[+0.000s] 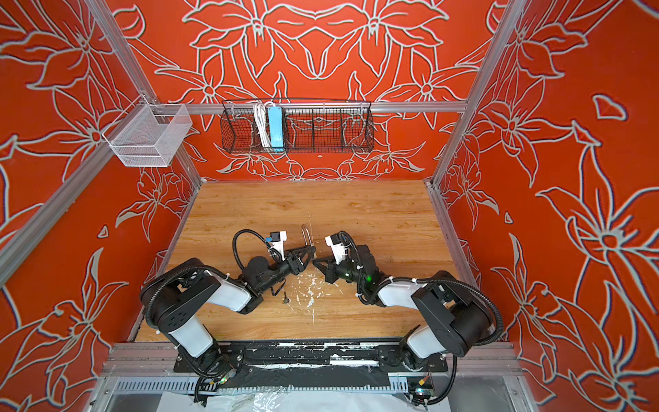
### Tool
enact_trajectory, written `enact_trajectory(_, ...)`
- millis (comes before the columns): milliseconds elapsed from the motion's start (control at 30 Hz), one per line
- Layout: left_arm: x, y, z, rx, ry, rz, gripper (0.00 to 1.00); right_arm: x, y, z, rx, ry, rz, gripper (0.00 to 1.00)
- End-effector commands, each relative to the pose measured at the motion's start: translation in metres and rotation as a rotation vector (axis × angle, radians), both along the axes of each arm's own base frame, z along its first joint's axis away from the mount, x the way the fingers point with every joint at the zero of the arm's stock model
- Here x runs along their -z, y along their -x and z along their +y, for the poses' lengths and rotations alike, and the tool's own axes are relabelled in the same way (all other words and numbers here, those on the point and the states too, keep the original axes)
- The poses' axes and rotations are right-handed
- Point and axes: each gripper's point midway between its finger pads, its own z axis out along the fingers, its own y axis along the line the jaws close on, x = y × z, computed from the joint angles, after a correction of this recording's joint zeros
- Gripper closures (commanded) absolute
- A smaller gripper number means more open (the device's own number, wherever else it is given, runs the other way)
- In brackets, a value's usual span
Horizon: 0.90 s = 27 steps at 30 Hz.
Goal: Unlock with the key
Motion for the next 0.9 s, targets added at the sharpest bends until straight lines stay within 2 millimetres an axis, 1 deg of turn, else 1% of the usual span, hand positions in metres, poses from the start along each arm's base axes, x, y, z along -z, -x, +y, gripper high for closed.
enact_trajectory(0, -0.004, 0.005, -0.007, 0.038, 0.049, 0.029, 1.0, -0.04, -0.002, 0.007, -0.016, -0.045, -0.13, 1.0)
enact_trajectory(67, 0.008, -0.001, 0.001, -0.021, 0.052, 0.086, 1.0, -0.032, -0.01, 0.0, 0.045, 0.009, -0.115, 1.0)
enact_trajectory(133, 0.017, -0.004, 0.008, -0.07, 0.047, 0.131, 1.0, -0.026, -0.011, -0.001, 0.047, 0.052, -0.11, 1.0)
enact_trajectory(233, 0.022, -0.007, 0.014, -0.105, 0.03, 0.15, 1.0, -0.021, -0.013, 0.001, 0.049, 0.084, -0.1, 0.65)
enact_trajectory(267, 0.022, -0.007, 0.015, -0.114, 0.029, 0.151, 1.0, -0.019, -0.013, 0.002, 0.044, 0.092, -0.099, 0.56)
enact_trajectory(300, 0.022, -0.007, 0.017, -0.124, 0.027, 0.154, 1.0, -0.017, -0.014, 0.003, 0.044, 0.104, -0.098, 0.48)
enact_trajectory(333, 0.022, -0.007, 0.02, -0.137, 0.028, 0.155, 1.0, -0.016, -0.013, 0.003, 0.042, 0.112, -0.1, 0.44)
enact_trajectory(367, 0.022, -0.008, 0.023, -0.15, 0.029, 0.158, 1.0, -0.015, -0.013, 0.004, 0.04, 0.118, -0.103, 0.41)
enact_trajectory(500, 0.027, -0.009, 0.034, -0.205, 0.041, 0.208, 1.0, -0.013, -0.01, 0.005, 0.034, 0.141, -0.121, 0.4)
enact_trajectory(600, 0.037, -0.013, 0.042, -0.253, 0.065, 0.31, 1.0, -0.011, -0.006, 0.01, 0.017, 0.174, -0.142, 0.4)
enact_trajectory(700, 0.039, -0.016, 0.043, -0.28, 0.076, 0.395, 1.0, -0.008, -0.003, 0.016, 0.006, 0.2, -0.149, 0.4)
enact_trajectory(767, 0.044, -0.016, 0.045, -0.306, 0.033, 0.49, 1.0, -0.005, -0.002, 0.02, -0.001, 0.203, -0.143, 0.4)
enact_trajectory(800, 0.04, -0.016, 0.045, -0.317, 0.002, 0.506, 1.0, -0.004, -0.002, 0.022, -0.006, 0.202, -0.139, 0.4)
enact_trajectory(867, 0.029, -0.015, 0.049, -0.327, -0.009, 0.479, 1.0, -0.001, -0.002, 0.025, -0.015, 0.203, -0.13, 0.4)
